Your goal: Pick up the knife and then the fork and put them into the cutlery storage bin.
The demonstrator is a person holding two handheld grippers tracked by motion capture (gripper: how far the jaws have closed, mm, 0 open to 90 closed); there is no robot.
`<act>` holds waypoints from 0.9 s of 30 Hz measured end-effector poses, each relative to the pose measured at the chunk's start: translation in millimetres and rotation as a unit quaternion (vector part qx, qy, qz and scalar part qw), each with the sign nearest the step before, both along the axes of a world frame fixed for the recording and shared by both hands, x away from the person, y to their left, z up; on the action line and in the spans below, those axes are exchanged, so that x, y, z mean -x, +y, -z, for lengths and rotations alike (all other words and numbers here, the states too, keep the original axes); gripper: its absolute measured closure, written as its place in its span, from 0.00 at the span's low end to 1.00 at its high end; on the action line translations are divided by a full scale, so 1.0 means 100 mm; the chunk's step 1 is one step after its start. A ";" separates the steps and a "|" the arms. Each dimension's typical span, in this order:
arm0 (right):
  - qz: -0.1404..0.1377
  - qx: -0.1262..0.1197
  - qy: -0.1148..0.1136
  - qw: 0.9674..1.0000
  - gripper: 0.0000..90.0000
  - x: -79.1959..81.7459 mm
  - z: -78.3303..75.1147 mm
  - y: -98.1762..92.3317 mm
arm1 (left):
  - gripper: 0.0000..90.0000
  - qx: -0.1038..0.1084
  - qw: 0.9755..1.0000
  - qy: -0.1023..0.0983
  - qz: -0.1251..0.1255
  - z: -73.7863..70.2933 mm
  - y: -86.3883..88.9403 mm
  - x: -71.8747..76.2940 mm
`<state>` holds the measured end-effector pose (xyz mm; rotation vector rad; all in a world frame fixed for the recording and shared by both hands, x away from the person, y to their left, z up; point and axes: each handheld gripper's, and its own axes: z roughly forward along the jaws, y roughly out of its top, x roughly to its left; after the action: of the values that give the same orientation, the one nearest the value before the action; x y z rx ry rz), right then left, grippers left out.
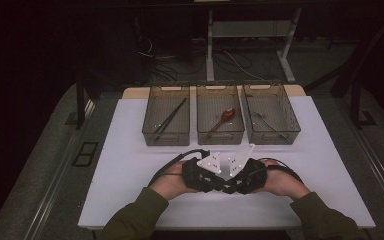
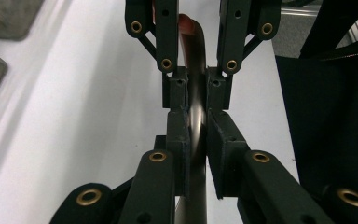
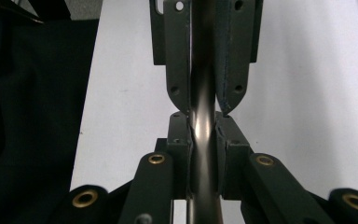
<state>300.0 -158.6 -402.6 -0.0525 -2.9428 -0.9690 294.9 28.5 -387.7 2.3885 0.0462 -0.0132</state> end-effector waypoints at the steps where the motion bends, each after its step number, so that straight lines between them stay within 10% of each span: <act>1: 0.002 -0.005 -0.008 1.000 0.87 -0.01 0.00 -0.01 | 0.82 0.004 1.000 -0.005 -0.006 -0.01 0.02 -0.01; 7: 0.022 0.001 -0.011 1.000 0.87 -0.07 0.01 -0.10 | 0.69 0.053 0.997 0.001 -0.049 -0.13 0.25 -0.06; 13: 0.055 -0.009 -0.020 0.998 0.87 -0.16 -0.05 -0.25 | 0.59 0.098 0.989 0.005 -0.109 -0.15 0.55 -0.04; 27: 0.174 -0.043 -0.012 0.984 0.87 -0.40 -0.23 -0.75 | 0.37 0.152 0.958 -0.010 -0.243 0.07 1.20 0.15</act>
<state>339.7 -233.5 -379.7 -0.5734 -2.9685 -1.1383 280.0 148.9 -394.7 2.0131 0.5787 0.2203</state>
